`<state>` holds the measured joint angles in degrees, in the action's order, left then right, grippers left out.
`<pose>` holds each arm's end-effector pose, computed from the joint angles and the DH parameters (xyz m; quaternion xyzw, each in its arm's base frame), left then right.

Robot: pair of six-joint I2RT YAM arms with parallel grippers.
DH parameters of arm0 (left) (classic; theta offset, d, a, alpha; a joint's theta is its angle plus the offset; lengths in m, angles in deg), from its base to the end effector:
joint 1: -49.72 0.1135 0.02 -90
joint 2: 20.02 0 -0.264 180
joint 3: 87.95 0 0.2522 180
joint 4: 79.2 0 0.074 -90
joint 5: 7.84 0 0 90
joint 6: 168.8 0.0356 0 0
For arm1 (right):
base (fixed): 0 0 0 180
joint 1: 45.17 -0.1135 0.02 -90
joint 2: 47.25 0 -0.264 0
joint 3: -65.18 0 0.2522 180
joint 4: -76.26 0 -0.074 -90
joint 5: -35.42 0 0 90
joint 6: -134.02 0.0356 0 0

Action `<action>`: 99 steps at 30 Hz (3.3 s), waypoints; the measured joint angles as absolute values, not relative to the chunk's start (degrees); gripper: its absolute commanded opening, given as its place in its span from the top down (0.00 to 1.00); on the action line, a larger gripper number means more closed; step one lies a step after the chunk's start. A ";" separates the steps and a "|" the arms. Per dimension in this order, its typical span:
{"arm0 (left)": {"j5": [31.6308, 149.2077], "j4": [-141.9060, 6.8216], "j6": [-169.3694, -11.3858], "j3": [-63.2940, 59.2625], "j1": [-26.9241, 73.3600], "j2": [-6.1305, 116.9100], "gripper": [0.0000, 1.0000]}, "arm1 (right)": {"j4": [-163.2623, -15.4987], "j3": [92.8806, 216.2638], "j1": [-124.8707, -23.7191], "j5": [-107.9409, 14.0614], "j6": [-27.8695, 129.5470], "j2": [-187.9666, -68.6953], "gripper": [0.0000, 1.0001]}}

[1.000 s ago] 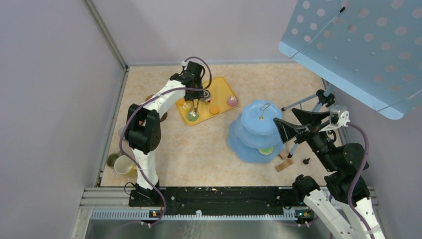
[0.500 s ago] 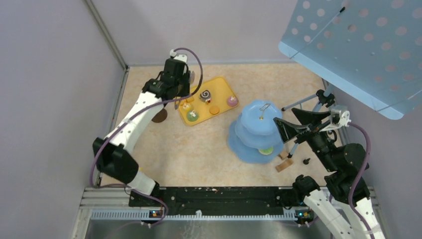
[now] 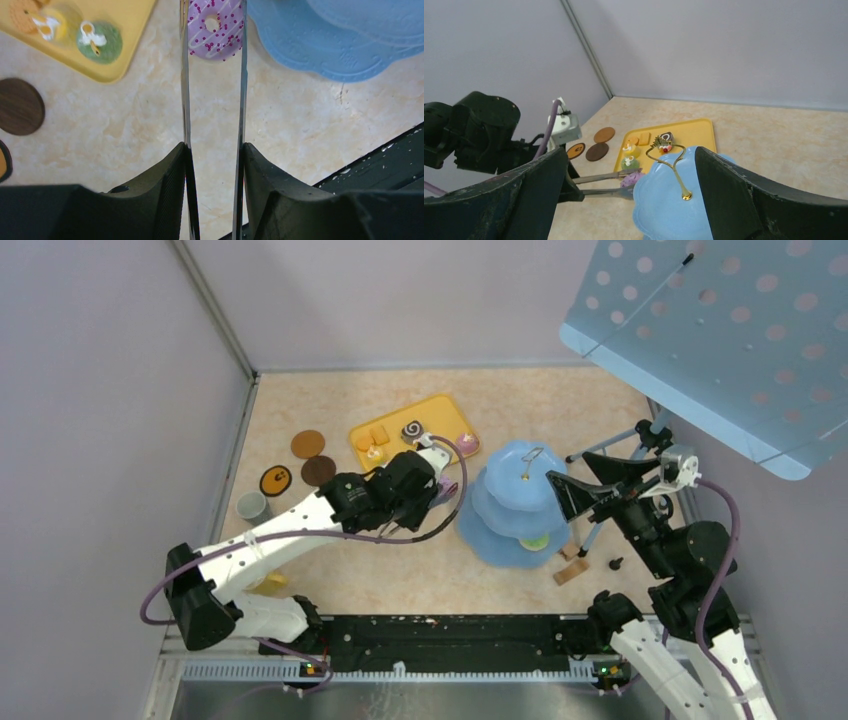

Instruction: Serve the afternoon tea

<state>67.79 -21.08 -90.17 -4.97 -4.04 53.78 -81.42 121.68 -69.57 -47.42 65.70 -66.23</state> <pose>0.1647 -0.2098 0.3255 0.2950 0.8821 -0.0886 0.3563 0.0673 0.0354 0.3816 -0.0640 0.6048 0.3452 0.7148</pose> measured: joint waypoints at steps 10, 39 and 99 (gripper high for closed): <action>67.57 -22.68 -95.20 -14.33 -17.02 52.73 0.67 | -81.40 121.68 -69.57 -47.82 66.37 -66.25 0.02; 67.35 -41.32 -92.75 -16.95 -22.18 61.08 0.36 | -80.98 121.68 -69.57 -47.82 67.25 -65.97 0.02; 84.88 -39.33 -87.07 20.01 14.74 90.20 0.39 | -83.19 120.17 -69.57 -47.12 66.24 -69.86 0.02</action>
